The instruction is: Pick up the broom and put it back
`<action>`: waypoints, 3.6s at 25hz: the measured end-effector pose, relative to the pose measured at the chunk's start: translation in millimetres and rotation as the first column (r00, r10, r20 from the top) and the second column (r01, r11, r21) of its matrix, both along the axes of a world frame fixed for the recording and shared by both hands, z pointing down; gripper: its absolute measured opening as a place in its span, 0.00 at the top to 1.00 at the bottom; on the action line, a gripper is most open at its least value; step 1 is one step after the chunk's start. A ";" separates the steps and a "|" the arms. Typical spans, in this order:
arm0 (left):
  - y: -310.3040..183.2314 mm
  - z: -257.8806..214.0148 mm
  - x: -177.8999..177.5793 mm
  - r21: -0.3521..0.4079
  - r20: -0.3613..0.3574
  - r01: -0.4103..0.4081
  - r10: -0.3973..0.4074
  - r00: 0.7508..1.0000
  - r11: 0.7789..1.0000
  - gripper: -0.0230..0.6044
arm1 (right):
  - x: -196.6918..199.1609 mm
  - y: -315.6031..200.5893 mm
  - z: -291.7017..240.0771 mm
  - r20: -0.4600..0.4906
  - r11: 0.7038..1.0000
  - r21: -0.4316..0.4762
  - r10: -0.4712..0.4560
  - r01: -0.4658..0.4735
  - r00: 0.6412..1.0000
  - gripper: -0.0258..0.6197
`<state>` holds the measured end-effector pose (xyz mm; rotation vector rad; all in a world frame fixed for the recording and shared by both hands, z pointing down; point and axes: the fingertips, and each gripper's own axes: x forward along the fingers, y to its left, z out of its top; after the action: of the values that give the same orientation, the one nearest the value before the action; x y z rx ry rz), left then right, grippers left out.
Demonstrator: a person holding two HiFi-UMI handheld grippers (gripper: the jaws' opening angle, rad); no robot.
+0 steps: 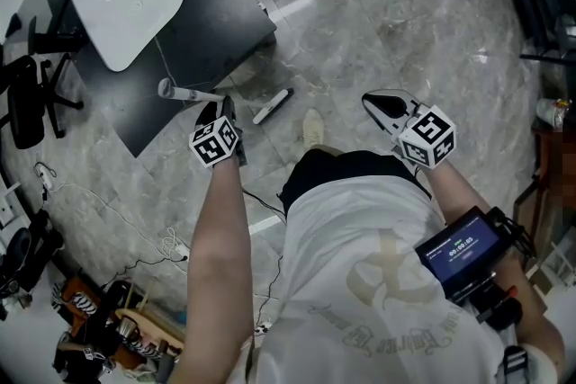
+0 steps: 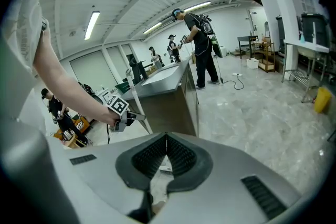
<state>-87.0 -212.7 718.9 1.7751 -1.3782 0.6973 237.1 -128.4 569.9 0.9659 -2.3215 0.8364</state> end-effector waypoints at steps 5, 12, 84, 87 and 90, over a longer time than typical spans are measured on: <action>-0.9 1.5 2.1 0.003 0.014 -0.060 0.060 0.998 0.998 0.78 | -0.9 5.2 -1.8 -0.010 1.000 0.002 0.007 -0.007 1.000 0.93; 4.7 1.8 5.0 0.012 0.030 -0.061 0.060 0.998 0.998 0.82 | 2.2 10.1 3.5 -0.014 1.000 -0.002 0.000 0.000 1.000 0.93; 278.0 -259.0 -128.2 0.488 -0.068 -0.082 0.131 0.989 0.869 0.83 | -217.4 128.7 -90.2 0.073 0.961 0.200 -0.207 0.189 0.976 0.93; 286.9 -263.3 -130.8 0.499 -0.064 -0.084 0.133 0.989 0.863 0.83 | -223.3 132.3 -93.6 0.075 0.959 0.206 -0.215 0.195 0.974 0.93; 295.7 -267.5 -133.8 0.510 -0.063 -0.079 0.128 0.990 0.857 0.83 | -227.4 135.4 -96.0 0.074 0.957 0.209 -0.221 0.202 0.972 0.93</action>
<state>-220.7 83.0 451.5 2.2751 -1.5016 0.3061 9.8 7.0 473.9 0.7507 -2.5768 0.5825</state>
